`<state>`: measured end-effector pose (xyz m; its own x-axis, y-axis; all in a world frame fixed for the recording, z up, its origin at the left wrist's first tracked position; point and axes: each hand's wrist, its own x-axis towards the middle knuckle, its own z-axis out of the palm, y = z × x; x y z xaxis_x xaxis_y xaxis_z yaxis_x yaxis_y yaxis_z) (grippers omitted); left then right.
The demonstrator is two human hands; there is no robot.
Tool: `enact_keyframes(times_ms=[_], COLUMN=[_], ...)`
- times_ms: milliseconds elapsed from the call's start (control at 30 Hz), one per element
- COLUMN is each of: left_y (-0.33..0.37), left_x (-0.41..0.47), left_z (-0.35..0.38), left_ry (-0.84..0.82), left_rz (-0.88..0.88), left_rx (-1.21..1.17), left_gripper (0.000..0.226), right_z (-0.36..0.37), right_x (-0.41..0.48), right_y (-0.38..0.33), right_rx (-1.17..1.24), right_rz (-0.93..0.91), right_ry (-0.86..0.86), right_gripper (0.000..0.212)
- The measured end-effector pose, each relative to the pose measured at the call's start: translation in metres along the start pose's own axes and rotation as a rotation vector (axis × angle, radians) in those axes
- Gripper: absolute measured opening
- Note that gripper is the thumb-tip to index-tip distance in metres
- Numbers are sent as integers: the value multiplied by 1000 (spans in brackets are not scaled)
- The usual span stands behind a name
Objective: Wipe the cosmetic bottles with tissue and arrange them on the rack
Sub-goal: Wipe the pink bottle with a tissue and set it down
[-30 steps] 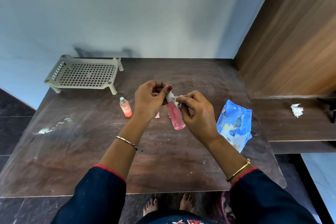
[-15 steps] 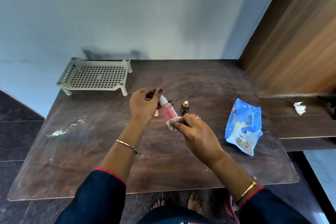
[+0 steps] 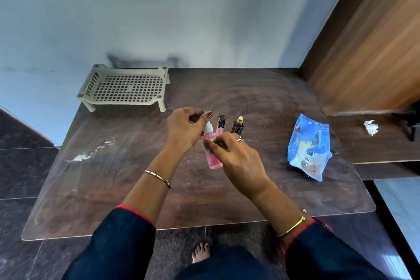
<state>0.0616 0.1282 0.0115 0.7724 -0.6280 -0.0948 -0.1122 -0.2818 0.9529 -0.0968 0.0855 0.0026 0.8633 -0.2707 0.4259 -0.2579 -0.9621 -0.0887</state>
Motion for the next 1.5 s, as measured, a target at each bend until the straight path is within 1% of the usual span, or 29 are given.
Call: enact_keyframes(times_ms=[67,167,233,300,400,500,567,667,767,800,900,933,1033,1133,1233,1333,1400,1500], left_y=[-7,-20,-27,-32,-42,-53,-63,-79,-91,-93,-96,-97,-99,-97,-96,-97,-95,-91], left_x=[-3,-4,-4,-6,-13,-18,-16,-9,-4,-3,-6,-8,-13,-16,-20,-22,-23,-25], left_z=[3,7,7,9,17,23,27,30,30,30,34,36,43,45,49,52,54,55], left_ry=[-2,4,16,3,-7,16,25,24,22,28,29,26,52,62,59,65,56,23], left_rz=[-14,-39,-48,-32,10,48,64,53,78,90,142,166,253,318,330,322,311,281], left_rx=[13,18,36,97,166,218,207,205,162,157,202,205,274,305,243,247,215,212], left_gripper=[9,15,18,17,16,22,16,14,14,15,16,16,20,20,18,17,17,17], right_z=[9,22,27,29,35,46,59,78,90,92,93,93,94,96,102,109,108,102], right_x=[-12,-35,-48,-50,-39,-30,-40,-70,-94,-97,-85,-77,-58,-61,-83,-103,-108,-102], right_y=[-2,-4,-5,-5,0,7,10,8,2,1,6,11,21,22,20,13,8,8], right_rx=[24,107,86,74,85,100,94,89,114,114,128,120,43,13,-8,-23,-54,-129], right_rz=[14,-2,-36,-24,12,31,2,-72,-92,-100,-106,-106,-102,-132,-186,-205,-206,-220], right_ry=[-24,-140,-165,-140,-62,-47,-33,-31,-52,-40,28,48,93,133,107,65,52,51], right_gripper=[36,23,23,30,20,27,31,29,39,38,23,23,36,40,38,32,29,31])
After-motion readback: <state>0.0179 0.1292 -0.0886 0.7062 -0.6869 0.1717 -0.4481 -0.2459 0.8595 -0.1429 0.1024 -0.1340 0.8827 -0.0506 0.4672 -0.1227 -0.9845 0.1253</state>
